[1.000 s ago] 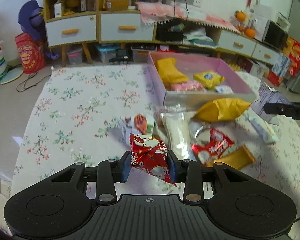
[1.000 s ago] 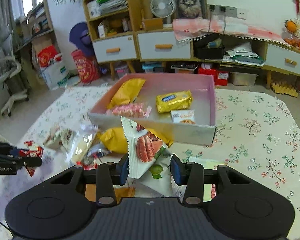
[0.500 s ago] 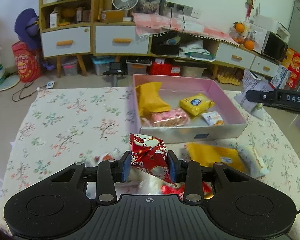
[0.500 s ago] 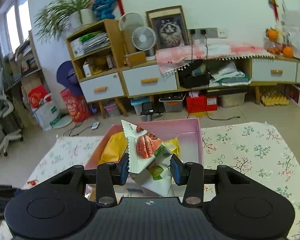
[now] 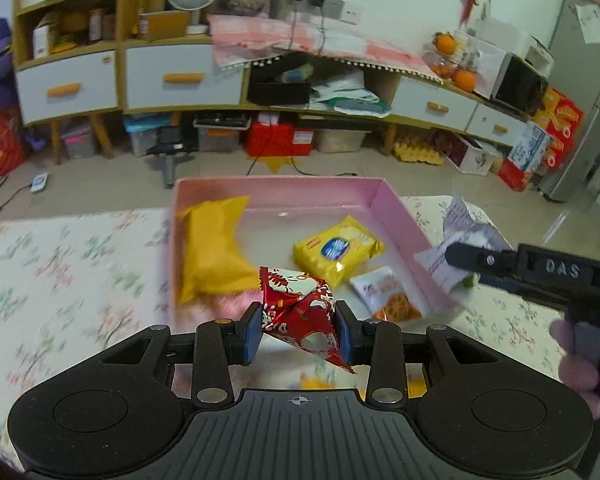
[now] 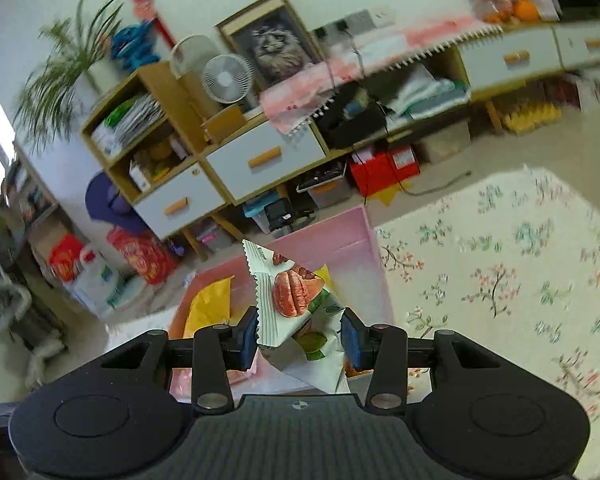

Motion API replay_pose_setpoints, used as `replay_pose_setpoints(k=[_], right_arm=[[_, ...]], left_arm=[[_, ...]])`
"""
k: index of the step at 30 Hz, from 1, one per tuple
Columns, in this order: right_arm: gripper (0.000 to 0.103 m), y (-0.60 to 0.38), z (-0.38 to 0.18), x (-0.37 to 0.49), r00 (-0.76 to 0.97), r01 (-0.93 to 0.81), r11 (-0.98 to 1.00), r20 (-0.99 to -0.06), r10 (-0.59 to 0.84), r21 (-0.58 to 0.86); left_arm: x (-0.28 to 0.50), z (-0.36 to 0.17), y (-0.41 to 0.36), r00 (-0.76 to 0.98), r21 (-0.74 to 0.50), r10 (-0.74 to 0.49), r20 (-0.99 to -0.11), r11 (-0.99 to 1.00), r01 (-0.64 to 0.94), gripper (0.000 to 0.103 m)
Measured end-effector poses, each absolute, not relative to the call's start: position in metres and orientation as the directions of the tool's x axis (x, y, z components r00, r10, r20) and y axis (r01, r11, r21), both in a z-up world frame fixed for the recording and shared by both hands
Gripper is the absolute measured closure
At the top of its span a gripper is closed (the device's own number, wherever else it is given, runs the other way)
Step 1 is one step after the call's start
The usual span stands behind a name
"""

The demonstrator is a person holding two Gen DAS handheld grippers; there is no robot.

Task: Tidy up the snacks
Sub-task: 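Carry the red candy and white sausage packets over the tray box with both tools, then open both grippers to drop the packets into the tray box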

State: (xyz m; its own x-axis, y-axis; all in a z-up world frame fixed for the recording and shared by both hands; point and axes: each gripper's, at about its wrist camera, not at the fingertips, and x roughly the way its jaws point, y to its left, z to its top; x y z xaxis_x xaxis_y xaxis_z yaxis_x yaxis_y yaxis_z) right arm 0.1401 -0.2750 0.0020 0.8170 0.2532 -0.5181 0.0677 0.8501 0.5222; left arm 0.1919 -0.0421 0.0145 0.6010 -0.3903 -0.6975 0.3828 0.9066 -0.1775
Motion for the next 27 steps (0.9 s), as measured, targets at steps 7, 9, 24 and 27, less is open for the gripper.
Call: replay_pose_setpoints(k=[7, 9, 24, 27], right_arm=[[0.09, -0.288, -0.012, 0.146, 0.814, 0.133, 0.802, -0.526, 0.247, 0.582], [0.09, -0.287, -0.013, 0.146, 0.812, 0.13, 0.796, -0.524, 0.256, 0.591], [0.085, -0.279, -0.014, 0.154, 0.804, 0.097, 0.805, -0.523, 0.283, 0.585], [0.062, -0.28, -0.011, 0.154, 0.802, 0.099, 0.789, -0.518, 0.297, 0.606]], left_arm=[[0.228, 0.005, -0.078, 0.611, -0.119, -0.359, -0.706, 0.91, 0.398, 0.069], [0.238, 0.0, -0.083, 0.621, -0.095, -0.335, -0.709, 0.917, 0.387, 0.069], [0.266, -0.025, -0.087, 0.643, -0.015, -0.233, -0.73, 0.946, 0.325, 0.062], [0.262, -0.019, -0.084, 0.648, -0.043, -0.262, -0.715, 0.942, 0.334, 0.039]])
